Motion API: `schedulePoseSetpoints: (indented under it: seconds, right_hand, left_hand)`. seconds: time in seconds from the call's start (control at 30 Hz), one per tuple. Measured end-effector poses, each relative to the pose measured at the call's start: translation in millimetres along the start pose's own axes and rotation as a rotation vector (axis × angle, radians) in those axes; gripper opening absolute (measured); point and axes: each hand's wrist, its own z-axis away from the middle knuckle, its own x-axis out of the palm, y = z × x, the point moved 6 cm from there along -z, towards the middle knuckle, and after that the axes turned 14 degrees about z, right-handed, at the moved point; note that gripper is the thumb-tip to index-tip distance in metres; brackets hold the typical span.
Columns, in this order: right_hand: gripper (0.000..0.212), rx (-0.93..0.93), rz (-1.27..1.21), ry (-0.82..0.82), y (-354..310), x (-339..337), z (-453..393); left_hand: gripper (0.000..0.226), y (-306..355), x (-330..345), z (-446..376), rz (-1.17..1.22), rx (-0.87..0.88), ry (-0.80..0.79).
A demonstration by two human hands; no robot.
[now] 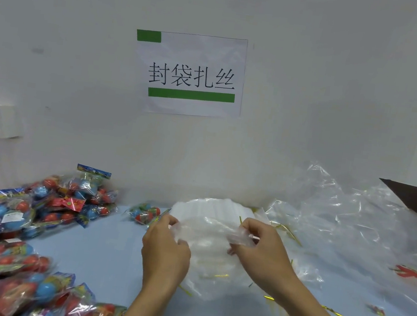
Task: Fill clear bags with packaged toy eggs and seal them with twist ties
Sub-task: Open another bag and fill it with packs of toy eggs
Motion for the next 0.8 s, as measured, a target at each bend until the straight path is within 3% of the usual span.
schedulePoseSetpoints:
  seconds: [0.13,0.23,0.3,0.37,0.47,0.53,0.63,0.73,0.8]
  right_hand:
    - [0.029,0.079,0.085,0.136,14,-12,-4]
    - [0.028,0.175,0.061,0.204,22,-17,-4]
    - [0.022,0.241,-0.004,0.268,27,-23,-4]
    - [0.015,0.297,-0.042,0.336,33,-29,-5]
    - [0.006,0.407,-0.009,0.444,49,-45,-8]
    - [0.026,0.515,-0.009,0.46,66,-57,-9]
    - [0.06,0.611,-0.056,0.263,79,-59,-8]
    - [0.086,0.532,0.066,0.099,70,-47,-8]
    - [0.085,0.382,0.139,0.082,53,-39,-9]
  left_hand:
    - [0.021,0,-10,-4,-0.008,-0.007,0.077]
    - [0.022,2,-5,-3,-0.014,0.023,0.022]
    - [0.035,-3,3,-2,0.009,-0.052,-0.093]
    - [0.047,-6,15,3,0.186,-0.193,-0.26]
    - [0.046,-2,29,13,0.394,-0.261,-0.464]
    - [0.034,1,34,16,0.364,-0.21,-0.54]
    - [0.022,0,35,17,0.221,-0.14,-0.564]
    - [0.023,-5,34,18,0.138,-0.165,-0.57]
    - [0.031,-7,34,19,0.157,-0.19,-0.568]
